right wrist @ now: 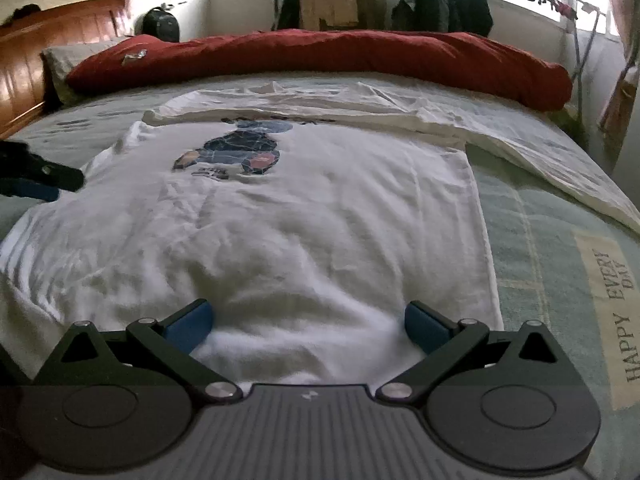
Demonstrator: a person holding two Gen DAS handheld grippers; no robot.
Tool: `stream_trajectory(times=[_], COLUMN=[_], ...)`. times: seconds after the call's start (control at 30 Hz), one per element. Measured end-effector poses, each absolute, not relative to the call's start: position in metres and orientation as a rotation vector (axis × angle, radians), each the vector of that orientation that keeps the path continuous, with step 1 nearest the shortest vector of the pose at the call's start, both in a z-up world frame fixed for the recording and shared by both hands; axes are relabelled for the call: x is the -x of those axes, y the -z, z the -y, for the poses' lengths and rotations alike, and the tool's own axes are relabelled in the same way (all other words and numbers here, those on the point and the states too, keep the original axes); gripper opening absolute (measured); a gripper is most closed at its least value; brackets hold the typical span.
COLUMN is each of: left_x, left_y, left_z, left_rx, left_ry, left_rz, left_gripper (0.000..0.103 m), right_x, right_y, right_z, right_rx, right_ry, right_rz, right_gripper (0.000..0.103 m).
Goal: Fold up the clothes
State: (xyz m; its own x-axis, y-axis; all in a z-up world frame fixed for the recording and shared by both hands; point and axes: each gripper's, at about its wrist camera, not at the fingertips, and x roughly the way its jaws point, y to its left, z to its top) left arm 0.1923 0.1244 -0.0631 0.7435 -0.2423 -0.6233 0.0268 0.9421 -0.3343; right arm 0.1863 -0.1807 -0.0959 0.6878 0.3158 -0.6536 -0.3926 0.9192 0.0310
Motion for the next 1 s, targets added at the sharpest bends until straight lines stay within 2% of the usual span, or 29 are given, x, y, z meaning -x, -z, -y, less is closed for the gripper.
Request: stream_trajectory(times=[0.1,0.23,0.53,0.83,1.0], left_x=[-0.177,-0.175,-0.141,-0.109,-0.121], left_y=[0.062,0.083,0.092,0.067,0.047], left_z=[-0.108,-0.085,-0.07,-0.065,-0.055], left_rx=[0.302,0.174,0.085,0.113,0.074], left_ry=[0.173,0.131,0.089,0.049,0.084], left_rz=[-0.699,-0.788,-0.785,-0.767,-0.72], left_gripper=[0.1,0.1,0.102,0.102,0.102], right_x=[-0.185,-0.184,-0.185,-0.184,-0.18], right_y=[0.095,0.094,0.096,0.096,0.097], right_z=[0.181,0.181,0.18,0.181,0.185], right_rx=[0.12,0.12,0.102,0.095,0.104], right_ry=[-0.404,-0.402,-0.381,-0.384,-0.405], right_rz=[-0.703,-0.704,-0.715,-0.712,-0.692], right_gripper=[0.103,0.103,0.103,0.103,0.103])
